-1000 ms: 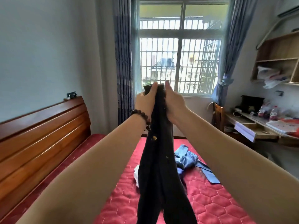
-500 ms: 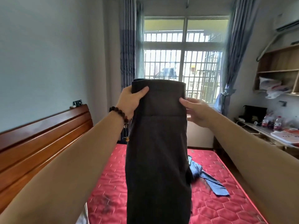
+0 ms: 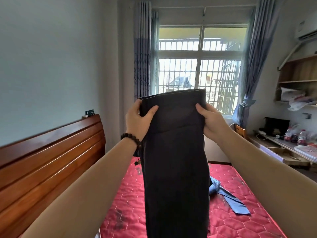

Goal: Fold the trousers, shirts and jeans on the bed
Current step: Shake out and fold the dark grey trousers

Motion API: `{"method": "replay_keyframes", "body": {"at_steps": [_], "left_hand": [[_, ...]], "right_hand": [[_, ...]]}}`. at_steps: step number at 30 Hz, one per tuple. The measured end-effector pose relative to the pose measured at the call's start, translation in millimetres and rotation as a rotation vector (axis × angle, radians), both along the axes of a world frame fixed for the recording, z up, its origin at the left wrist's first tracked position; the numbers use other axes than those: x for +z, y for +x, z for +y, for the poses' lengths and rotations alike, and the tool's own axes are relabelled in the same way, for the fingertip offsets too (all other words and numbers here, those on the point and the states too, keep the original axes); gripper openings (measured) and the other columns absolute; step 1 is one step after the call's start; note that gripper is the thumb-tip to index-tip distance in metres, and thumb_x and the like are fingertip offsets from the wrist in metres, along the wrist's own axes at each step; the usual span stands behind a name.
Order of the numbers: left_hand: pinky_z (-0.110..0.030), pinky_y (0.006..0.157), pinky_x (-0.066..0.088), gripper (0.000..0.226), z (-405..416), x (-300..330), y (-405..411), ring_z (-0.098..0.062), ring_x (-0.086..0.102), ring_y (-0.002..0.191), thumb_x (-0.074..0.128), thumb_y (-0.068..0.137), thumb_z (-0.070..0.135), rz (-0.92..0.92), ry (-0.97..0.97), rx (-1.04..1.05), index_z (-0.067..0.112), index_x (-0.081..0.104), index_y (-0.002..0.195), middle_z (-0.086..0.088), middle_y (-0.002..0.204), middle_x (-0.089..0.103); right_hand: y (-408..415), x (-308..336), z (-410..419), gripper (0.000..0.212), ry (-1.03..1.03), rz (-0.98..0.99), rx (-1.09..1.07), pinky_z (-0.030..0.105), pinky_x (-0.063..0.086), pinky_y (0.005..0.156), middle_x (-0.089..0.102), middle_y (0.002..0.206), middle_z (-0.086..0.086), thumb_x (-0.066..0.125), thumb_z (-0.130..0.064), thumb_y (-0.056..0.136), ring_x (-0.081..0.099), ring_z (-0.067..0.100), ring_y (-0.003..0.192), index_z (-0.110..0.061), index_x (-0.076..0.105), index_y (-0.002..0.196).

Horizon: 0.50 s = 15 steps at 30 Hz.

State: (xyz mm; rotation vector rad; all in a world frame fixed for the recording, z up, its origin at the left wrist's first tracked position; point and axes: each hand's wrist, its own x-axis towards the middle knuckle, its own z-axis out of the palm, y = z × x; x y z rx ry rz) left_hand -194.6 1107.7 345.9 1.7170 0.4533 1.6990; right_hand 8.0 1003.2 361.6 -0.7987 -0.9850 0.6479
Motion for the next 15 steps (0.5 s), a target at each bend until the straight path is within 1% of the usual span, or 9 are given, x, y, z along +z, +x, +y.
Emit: {"method": "replay_keyframes", "body": {"at_steps": [2, 4, 6, 8, 10, 12, 13, 14, 15], "left_hand": [[-0.012, 0.064, 0.051, 0.010, 0.8, -1.3, -4.8, 0.005, 0.066, 0.078, 0.074, 0.082, 0.027, 0.066, -0.080, -0.148, 0.032, 0.067, 0.086, 0.020, 0.080, 0.070], [-0.010, 0.060, 0.049, 0.012, 2.6, -0.6, -11.6, 0.007, 0.066, 0.073, 0.074, 0.082, 0.025, 0.096, -0.102, -0.164, 0.035, 0.068, 0.080, 0.023, 0.072, 0.070], [-0.010, 0.059, 0.049, 0.013, 4.8, 4.7, -18.6, 0.005, 0.067, 0.071, 0.075, 0.081, 0.023, 0.034, -0.114, -0.172, 0.034, 0.068, 0.078, 0.022, 0.071, 0.070], [-0.011, 0.060, 0.051, 0.012, 4.9, 12.9, -22.9, 0.001, 0.068, 0.073, 0.077, 0.079, 0.024, -0.006, -0.101, -0.180, 0.033, 0.069, 0.075, 0.020, 0.073, 0.072], [-0.010, 0.060, 0.050, 0.014, -0.1, 21.3, -23.6, 0.004, 0.067, 0.072, 0.077, 0.078, 0.026, 0.101, -0.030, -0.161, 0.035, 0.068, 0.073, 0.020, 0.071, 0.071], [-0.011, 0.061, 0.051, 0.012, -6.5, 25.4, -20.4, 0.006, 0.066, 0.071, 0.076, 0.079, 0.026, 0.229, 0.030, -0.158, 0.034, 0.068, 0.076, 0.018, 0.072, 0.070], [-0.012, 0.063, 0.052, 0.010, -9.5, 27.5, -18.1, 0.007, 0.065, 0.070, 0.076, 0.080, 0.025, 0.266, 0.062, -0.165, 0.032, 0.069, 0.078, 0.016, 0.075, 0.069], [-0.012, 0.063, 0.053, 0.007, -13.6, 30.4, -16.2, 0.008, 0.064, 0.069, 0.076, 0.080, 0.024, 0.298, 0.097, -0.172, 0.029, 0.070, 0.081, 0.014, 0.077, 0.070], [-0.012, 0.062, 0.052, 0.006, -18.3, 33.6, -14.9, 0.009, 0.063, 0.068, 0.075, 0.080, 0.024, 0.330, 0.136, -0.176, 0.026, 0.071, 0.083, 0.010, 0.078, 0.070]], "right_hand": [[-3.0, 0.5, -3.8, 0.017, -0.033, -0.036, -0.026, 0.028, 0.057, 0.074, 0.073, 0.104, 0.006, 0.057, -0.010, 0.094, 0.070, 0.021, 0.094, -0.014, 0.069, 0.104], [-4.8, 8.3, -11.2, 0.020, -0.089, -0.126, -0.098, 0.027, 0.057, 0.072, 0.074, 0.099, 0.005, 0.064, -0.010, 0.089, 0.071, 0.020, 0.090, -0.009, 0.068, 0.108], [-4.6, 21.6, -21.7, 0.028, -0.109, -0.236, -0.155, 0.026, 0.057, 0.071, 0.075, 0.097, 0.005, 0.074, -0.011, 0.080, 0.072, 0.020, 0.088, -0.008, 0.069, 0.107], [-1.7, 29.8, -31.9, 0.020, -0.101, -0.284, -0.181, 0.030, 0.057, 0.077, 0.074, 0.099, 0.005, 0.076, -0.013, 0.076, 0.070, 0.024, 0.094, -0.014, 0.073, 0.096], [-3.9, 32.6, -39.2, 0.023, -0.224, -0.385, -0.292, 0.038, 0.055, 0.087, 0.073, 0.105, 0.006, 0.075, -0.014, 0.080, 0.067, 0.029, 0.101, -0.014, 0.070, 0.103], [-7.8, 40.3, -46.2, 0.053, -0.391, -0.677, -0.570, 0.035, 0.048, 0.094, 0.063, 0.123, 0.006, 0.078, -0.023, 0.078, 0.060, 0.024, 0.112, -0.013, 0.055, 0.125], [-12.0, 48.8, -49.9, 0.071, -0.375, -0.849, -0.701, 0.030, 0.041, 0.098, 0.053, 0.134, 0.004, 0.080, -0.030, 0.075, 0.051, 0.020, 0.122, -0.017, 0.045, 0.135], [-21.0, 60.4, -54.1, 0.088, -0.311, -1.033, -0.736, 0.027, 0.032, 0.102, 0.042, 0.145, 0.001, 0.082, -0.037, 0.072, 0.040, 0.015, 0.130, -0.022, 0.034, 0.144], [-32.2, 72.2, -55.5, 0.101, -0.291, -1.213, -0.671, 0.025, 0.026, 0.104, 0.033, 0.150, -0.006, 0.082, -0.044, 0.068, 0.031, 0.008, 0.133, -0.028, 0.024, 0.149]]}}
